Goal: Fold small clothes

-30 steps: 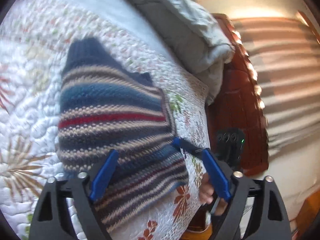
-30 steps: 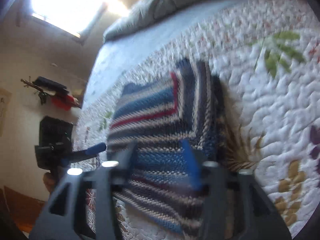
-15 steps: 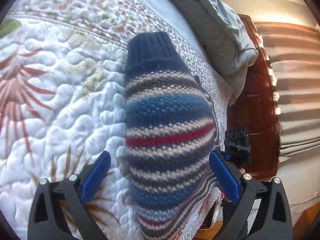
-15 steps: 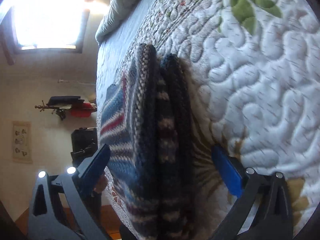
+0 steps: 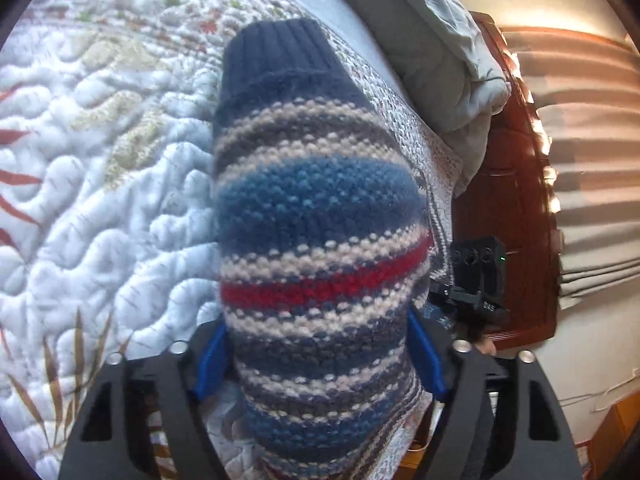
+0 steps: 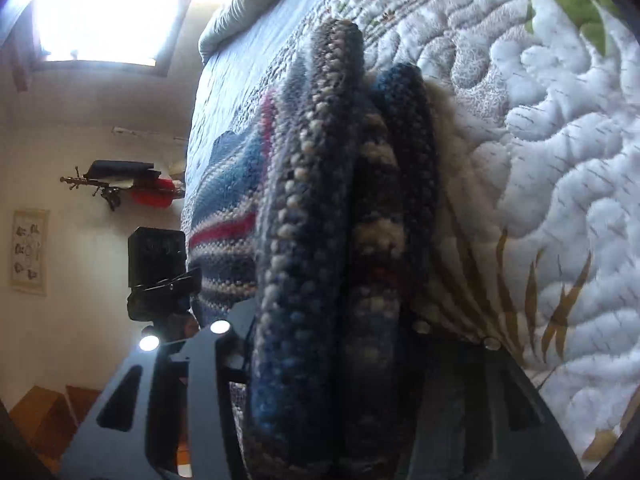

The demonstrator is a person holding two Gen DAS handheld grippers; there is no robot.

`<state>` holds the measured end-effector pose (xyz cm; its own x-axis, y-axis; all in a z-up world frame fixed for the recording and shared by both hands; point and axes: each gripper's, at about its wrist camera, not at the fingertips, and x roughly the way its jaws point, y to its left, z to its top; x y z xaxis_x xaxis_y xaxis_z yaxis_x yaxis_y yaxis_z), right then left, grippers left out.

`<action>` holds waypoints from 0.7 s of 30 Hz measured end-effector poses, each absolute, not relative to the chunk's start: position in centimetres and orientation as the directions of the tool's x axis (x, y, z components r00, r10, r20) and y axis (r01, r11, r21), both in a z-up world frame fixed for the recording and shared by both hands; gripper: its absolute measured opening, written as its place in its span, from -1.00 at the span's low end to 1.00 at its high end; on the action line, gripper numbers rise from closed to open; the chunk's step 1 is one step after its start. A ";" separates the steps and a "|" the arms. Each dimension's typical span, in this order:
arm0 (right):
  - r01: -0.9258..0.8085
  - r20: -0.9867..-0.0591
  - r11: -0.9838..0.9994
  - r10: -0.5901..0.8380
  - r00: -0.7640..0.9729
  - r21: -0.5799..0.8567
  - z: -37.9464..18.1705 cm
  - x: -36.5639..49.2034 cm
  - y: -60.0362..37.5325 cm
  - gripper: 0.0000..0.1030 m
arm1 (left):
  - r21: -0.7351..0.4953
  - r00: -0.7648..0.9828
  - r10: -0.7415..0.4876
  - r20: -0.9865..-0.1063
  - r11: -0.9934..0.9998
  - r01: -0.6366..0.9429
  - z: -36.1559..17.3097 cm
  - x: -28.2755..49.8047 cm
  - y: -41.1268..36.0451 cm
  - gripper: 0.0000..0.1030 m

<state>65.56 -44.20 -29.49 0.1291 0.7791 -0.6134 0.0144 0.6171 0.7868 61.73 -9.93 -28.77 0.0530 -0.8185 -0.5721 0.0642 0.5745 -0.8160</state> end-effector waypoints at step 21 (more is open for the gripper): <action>-0.255 -0.525 0.555 0.832 0.183 0.792 -19.6 45.3 -22.2 -0.22 | -0.763 0.241 -0.756 -0.609 0.641 0.082 -16.9 39.9 12.8 0.30</action>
<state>45.31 -22.23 -19.65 0.1827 0.8316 -0.5245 -0.2548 0.5553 0.7916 39.93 12.79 -16.95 0.2407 -0.7557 -0.6091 0.0818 0.6411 -0.7631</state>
